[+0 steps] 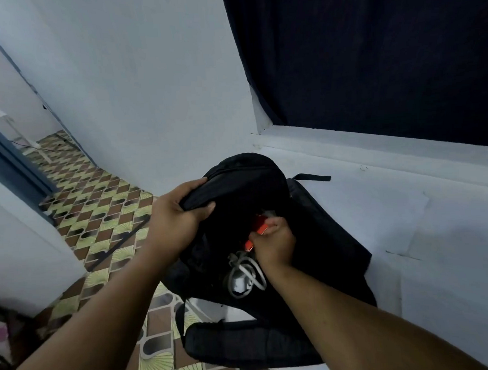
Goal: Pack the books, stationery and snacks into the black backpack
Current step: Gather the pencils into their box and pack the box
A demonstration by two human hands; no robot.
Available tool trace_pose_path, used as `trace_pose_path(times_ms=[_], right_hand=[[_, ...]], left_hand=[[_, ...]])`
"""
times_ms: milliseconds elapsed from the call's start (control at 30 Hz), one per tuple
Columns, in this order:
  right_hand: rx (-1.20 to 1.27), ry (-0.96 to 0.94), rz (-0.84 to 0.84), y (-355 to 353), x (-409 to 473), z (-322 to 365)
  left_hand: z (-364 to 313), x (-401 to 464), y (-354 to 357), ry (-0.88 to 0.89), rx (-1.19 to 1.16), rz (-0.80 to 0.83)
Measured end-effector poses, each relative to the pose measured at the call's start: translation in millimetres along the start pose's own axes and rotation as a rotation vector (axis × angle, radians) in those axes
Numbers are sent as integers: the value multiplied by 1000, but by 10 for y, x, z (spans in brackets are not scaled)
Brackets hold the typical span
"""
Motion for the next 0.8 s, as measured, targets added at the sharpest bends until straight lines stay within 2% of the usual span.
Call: trace_pose_path(times_ms=[133,267,567,667,800], right_hand=[[-6,44,-53,-72,56,-103],[5,0,28,-60,21,-133],[-158,-119,83,-119,60,-77],[-154,-118,80,-319,44,-149],[-184,-133,4,-747,-28,-192]], left_hand=[[33,43,-47,-20,-54,-9],[50,19,3,-26,-64,25],[97,9,11,-123,-124,78],[159,-11,109,-123,-16,155],[212,-138,388,48,290,276]])
Point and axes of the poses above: each hand's wrist, its own x-axis towards the middle knuckle, its own y-axis out of the palm, z = x × y, the point moved 2 cm from there along x, towards the middle knuckle, and after that the axes turned 5 degrees about -x, right-handed, at the moved point
